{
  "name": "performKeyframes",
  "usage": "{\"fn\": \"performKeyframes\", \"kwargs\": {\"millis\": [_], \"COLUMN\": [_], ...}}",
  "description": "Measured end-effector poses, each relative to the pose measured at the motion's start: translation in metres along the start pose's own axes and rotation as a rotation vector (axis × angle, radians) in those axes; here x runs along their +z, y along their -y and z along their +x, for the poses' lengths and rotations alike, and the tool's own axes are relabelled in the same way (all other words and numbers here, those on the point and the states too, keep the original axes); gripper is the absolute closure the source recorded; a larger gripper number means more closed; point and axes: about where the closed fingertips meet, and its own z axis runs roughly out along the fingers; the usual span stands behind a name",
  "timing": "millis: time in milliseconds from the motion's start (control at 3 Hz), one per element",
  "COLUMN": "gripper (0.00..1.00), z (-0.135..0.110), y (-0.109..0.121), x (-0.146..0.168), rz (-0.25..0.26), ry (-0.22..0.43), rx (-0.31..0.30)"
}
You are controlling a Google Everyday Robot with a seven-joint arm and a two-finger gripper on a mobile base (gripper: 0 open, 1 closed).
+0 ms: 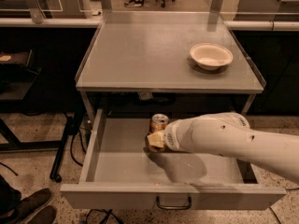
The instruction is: Place orange can into top drawer
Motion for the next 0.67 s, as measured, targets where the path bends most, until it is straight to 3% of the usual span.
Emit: {"fn": "performKeyframes", "kwargs": {"millis": [667], "gripper": [1.0], "z": [-0.0125], "y": [0.0057], "x": [-0.0107], "rz": [0.047], "ry": [0.131], "rx": [0.073]}}
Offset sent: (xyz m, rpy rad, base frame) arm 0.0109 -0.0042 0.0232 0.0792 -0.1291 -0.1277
